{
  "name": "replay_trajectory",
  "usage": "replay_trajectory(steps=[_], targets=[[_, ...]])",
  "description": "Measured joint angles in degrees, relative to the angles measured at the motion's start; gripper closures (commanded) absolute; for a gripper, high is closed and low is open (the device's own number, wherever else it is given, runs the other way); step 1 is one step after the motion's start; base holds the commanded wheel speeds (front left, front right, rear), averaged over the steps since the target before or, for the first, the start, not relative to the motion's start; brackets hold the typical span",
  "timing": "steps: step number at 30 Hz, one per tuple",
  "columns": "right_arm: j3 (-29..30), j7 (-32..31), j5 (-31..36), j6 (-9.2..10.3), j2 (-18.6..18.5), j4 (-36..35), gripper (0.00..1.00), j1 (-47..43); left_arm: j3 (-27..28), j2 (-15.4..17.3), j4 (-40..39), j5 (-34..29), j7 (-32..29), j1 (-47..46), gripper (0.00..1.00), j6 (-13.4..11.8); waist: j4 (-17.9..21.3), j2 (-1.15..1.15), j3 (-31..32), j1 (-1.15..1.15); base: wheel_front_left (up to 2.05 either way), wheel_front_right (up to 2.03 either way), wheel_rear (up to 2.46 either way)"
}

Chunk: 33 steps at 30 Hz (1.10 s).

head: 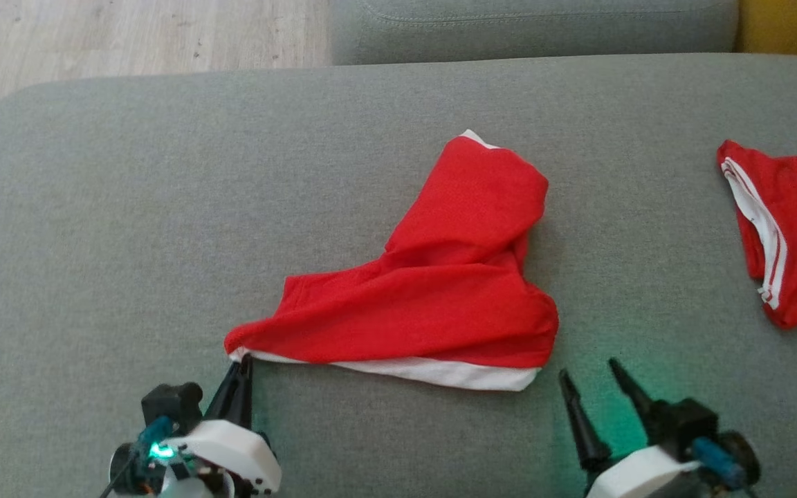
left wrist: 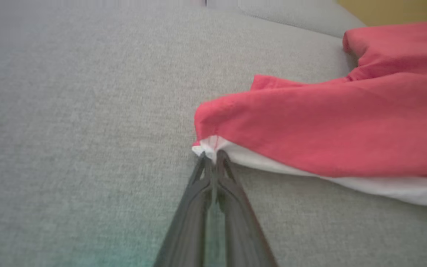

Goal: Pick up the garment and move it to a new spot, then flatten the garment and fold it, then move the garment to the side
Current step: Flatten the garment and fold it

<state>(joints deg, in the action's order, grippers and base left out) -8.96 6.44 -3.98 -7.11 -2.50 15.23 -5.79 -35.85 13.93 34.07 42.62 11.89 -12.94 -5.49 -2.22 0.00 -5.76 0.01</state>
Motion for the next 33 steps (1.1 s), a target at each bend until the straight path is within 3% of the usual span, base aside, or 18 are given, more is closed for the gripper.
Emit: replay_trajectory(steps=[15,23,25,28,30,33], targets=[[-9.49,2.79,-5.2,0.0,-0.11,17.25,0.0,10.15,-0.1,0.01,-1.96,-1.36,1.27,-0.19,1.0,-0.04,-1.51,0.0,-0.74,0.0,0.0,0.0,0.0],[-13.56,5.72,-7.88,0.0,-0.25,22.56,0.0,16.14,-0.9,0.1,-3.23,-1.36,1.27,-0.98,1.0,-0.56,-1.6,0.0,-1.59,0.0,0.0,0.0,0.0],[-14.12,6.34,-8.17,0.0,-0.26,22.54,0.14,16.19,-0.9,0.12,-3.39,-1.36,1.27,-0.97,1.0,-0.57,-1.51,0.0,-1.65,0.0,0.0,0.0,0.0],[-14.39,6.76,-8.57,0.0,-0.26,21.9,0.51,16.11,-0.89,0.18,-3.55,-1.36,1.27,-0.96,1.0,-0.59,-1.31,0.0,-1.63,0.0,0.0,0.0,0.0],[-14.34,7.17,-8.57,0.0,-0.26,20.64,0.64,15.95,-0.88,0.2,-3.64,-1.36,1.27,-0.96,1.0,-0.63,-1.19,0.0,-1.57,0.0,0.0,0.0,0.0],[-14.25,7.28,-8.58,0.0,-0.26,18.66,1.0,15.68,-0.85,0.23,-3.98,-1.36,1.29,-0.96,1.0,-0.69,-1.05,0.0,-1.48,0.0,0.0,0.0,0.0]])
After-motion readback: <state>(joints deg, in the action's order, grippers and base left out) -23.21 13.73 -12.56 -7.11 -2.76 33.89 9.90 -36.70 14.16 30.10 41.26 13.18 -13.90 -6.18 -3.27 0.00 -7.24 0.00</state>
